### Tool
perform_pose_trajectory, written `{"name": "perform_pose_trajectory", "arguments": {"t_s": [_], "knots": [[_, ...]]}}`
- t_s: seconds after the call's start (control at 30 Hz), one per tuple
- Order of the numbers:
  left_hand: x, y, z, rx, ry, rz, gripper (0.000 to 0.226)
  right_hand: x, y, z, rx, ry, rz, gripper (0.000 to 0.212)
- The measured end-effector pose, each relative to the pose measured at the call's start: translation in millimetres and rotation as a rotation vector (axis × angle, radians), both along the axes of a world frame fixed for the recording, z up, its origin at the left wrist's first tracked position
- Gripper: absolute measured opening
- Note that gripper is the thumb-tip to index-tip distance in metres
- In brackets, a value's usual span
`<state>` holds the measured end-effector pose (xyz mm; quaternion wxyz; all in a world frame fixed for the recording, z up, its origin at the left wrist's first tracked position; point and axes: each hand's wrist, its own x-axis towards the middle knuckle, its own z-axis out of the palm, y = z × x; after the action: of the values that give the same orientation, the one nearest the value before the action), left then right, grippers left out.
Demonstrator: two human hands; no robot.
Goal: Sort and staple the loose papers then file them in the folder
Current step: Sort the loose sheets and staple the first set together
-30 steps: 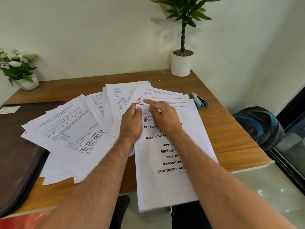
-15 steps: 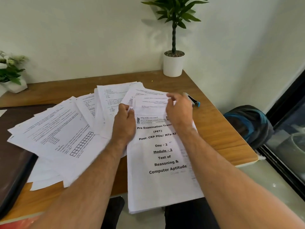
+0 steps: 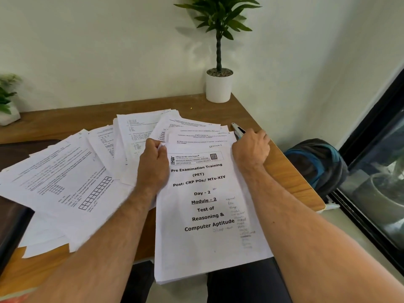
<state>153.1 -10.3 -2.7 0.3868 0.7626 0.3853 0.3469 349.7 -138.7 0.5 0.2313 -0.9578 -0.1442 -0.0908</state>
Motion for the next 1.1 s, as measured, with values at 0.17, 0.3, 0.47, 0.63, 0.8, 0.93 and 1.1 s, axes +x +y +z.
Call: {"name": "perform_pose_trajectory", "arguments": {"t_s": [0.17, 0.3, 0.47, 0.63, 0.8, 0.93, 1.1], "knots": [[1.3, 1.7, 0.4, 0.009, 0.008, 0.008, 0.010, 7.8, -1.0, -1.7, 0.060, 0.069, -0.026, 0.032], [1.8, 1.0, 0.7, 0.021, 0.011, 0.008, 0.011, 11.4, -2.9, -0.3, 0.146, 0.084, -0.026, 0.024], [3.1, -1.3, -0.2, -0.009, 0.006, -0.001, 0.011, 7.8, -4.0, 2.9, 0.482, 0.105, 0.021, 0.038], [5.5, -1.0, -0.8, -0.118, -0.087, -0.026, 0.014, -20.7, 5.7, 35.5, 0.773, -0.013, 0.256, 0.042], [2.4, 1.1, 2.8, -0.147, -0.143, -0.031, 0.014, -83.5, 39.1, 40.3, 0.823, 0.025, 0.694, 0.044], [3.1, 2.0, 4.9, -0.129, -0.129, -0.033, 0.011, -102.3, 46.9, 25.3, 0.550, 0.119, 0.793, 0.050], [4.9, 6.6, 8.3, -0.072, -0.065, -0.046, 0.010, -106.3, 56.6, 8.3, 0.510, 0.060, 0.735, 0.037]]}}
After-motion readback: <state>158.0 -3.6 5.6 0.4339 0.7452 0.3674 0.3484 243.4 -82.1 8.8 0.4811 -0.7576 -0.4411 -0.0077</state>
